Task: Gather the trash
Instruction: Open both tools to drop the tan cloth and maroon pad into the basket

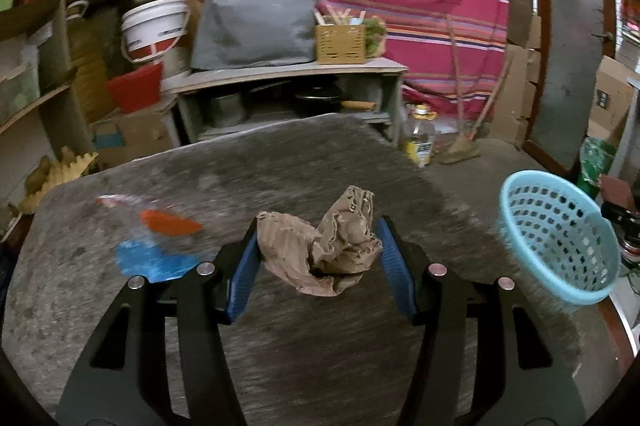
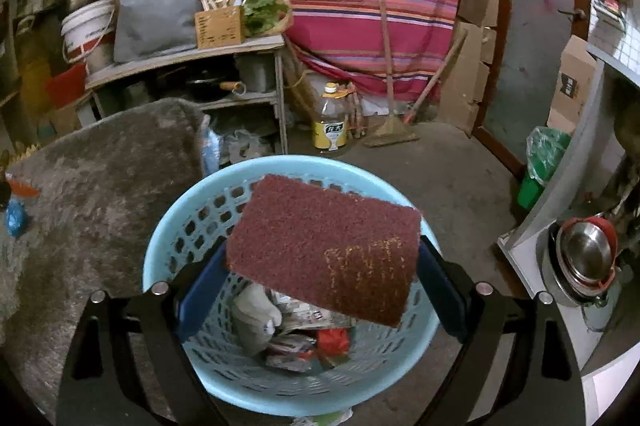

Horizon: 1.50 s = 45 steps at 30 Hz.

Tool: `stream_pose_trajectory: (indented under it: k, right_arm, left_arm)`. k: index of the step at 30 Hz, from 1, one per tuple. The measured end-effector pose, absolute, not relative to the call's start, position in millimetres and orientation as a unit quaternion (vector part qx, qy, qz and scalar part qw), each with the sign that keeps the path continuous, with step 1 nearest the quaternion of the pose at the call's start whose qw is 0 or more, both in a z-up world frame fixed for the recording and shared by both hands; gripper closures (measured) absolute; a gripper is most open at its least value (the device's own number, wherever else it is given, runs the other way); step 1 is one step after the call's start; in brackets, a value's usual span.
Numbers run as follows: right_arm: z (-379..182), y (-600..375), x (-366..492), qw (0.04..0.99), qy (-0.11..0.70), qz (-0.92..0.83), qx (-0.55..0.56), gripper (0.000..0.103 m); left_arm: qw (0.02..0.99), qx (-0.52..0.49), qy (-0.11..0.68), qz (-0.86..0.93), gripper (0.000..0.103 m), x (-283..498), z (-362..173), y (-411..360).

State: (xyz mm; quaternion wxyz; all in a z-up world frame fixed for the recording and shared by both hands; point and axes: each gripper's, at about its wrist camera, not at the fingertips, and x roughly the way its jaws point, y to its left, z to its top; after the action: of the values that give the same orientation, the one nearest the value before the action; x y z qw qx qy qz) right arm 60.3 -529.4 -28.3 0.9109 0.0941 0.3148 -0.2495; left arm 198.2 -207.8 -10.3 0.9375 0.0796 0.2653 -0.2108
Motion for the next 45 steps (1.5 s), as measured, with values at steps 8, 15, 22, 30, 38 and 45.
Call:
stream_pose_trajectory:
  k: [8, 15, 22, 30, 38, 45]
  right_arm:
    - [-25, -540, 52, 0.914, 0.300, -0.254, 0.096, 0.014]
    - [-33, -557, 59, 0.913, 0.307, -0.248, 0.103, 0.014]
    - [-35, -579, 54, 0.907, 0.304, -0.264, 0.124, 0.014]
    - [-37, -600, 43, 0.900, 0.300, -0.278, 0.148, 0.014]
    - [-38, -594, 51, 0.902, 0.308, -0.269, 0.142, 0.014]
    - [-40, -572, 71, 0.903, 0.325, -0.247, 0.133, 0.014]
  left_arm:
    - [0.932, 0.082, 0.248, -0.253, 0.047, 185, -4, -278]
    - [0.919, 0.097, 0.248, -0.290, 0.047, 172, -12, -341]
    - [0.905, 0.108, 0.248, -0.328, 0.047, 158, -19, -395]
    - [0.895, 0.109, 0.243, -0.357, 0.046, 147, -20, -428]
    - [0.908, 0.091, 0.236, -0.334, 0.016, 156, -10, -411]
    - [0.927, 0.081, 0.230, -0.285, 0.007, 169, -1, -358]
